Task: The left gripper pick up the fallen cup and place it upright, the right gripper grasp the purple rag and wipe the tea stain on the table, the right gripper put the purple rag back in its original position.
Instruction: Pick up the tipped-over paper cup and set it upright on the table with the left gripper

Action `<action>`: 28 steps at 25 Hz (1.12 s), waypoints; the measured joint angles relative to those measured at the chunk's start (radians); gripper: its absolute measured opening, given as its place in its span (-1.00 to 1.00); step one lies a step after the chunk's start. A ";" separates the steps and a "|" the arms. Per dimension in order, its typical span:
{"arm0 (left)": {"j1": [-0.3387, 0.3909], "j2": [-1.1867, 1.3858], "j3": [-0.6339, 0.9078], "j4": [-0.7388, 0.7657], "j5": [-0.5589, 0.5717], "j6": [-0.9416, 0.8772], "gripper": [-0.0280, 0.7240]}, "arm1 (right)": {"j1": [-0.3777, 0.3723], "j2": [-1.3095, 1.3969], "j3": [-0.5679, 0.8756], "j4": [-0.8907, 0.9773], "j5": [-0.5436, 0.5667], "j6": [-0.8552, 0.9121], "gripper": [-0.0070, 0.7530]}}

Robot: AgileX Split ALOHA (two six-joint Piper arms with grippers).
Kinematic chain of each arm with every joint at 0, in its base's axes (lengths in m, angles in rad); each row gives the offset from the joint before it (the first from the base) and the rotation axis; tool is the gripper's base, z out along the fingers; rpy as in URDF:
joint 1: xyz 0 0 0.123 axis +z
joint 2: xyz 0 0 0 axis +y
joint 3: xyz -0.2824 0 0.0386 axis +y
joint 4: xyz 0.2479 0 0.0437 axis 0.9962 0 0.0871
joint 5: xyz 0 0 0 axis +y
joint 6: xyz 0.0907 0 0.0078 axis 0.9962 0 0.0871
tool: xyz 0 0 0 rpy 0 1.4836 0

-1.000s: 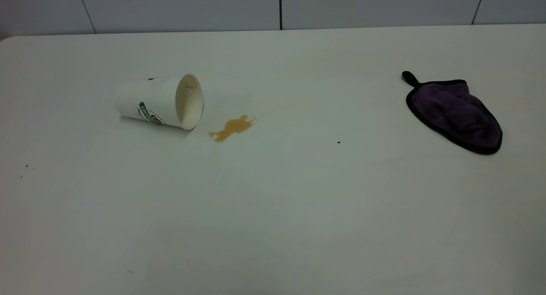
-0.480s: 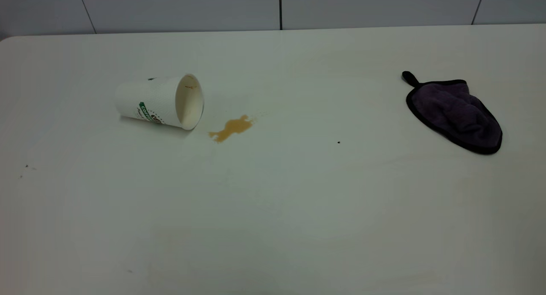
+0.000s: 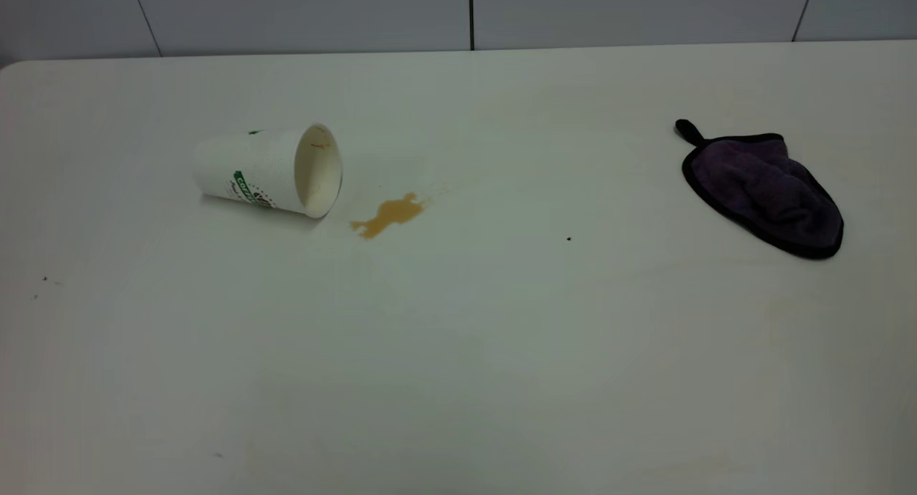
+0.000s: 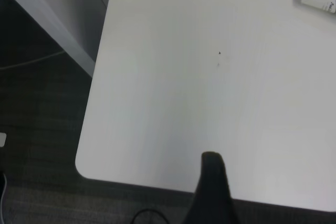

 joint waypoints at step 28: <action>-0.623 1.538 -0.888 0.511 0.048 -0.381 0.82 | 0.000 0.000 0.000 0.001 0.000 0.000 -0.36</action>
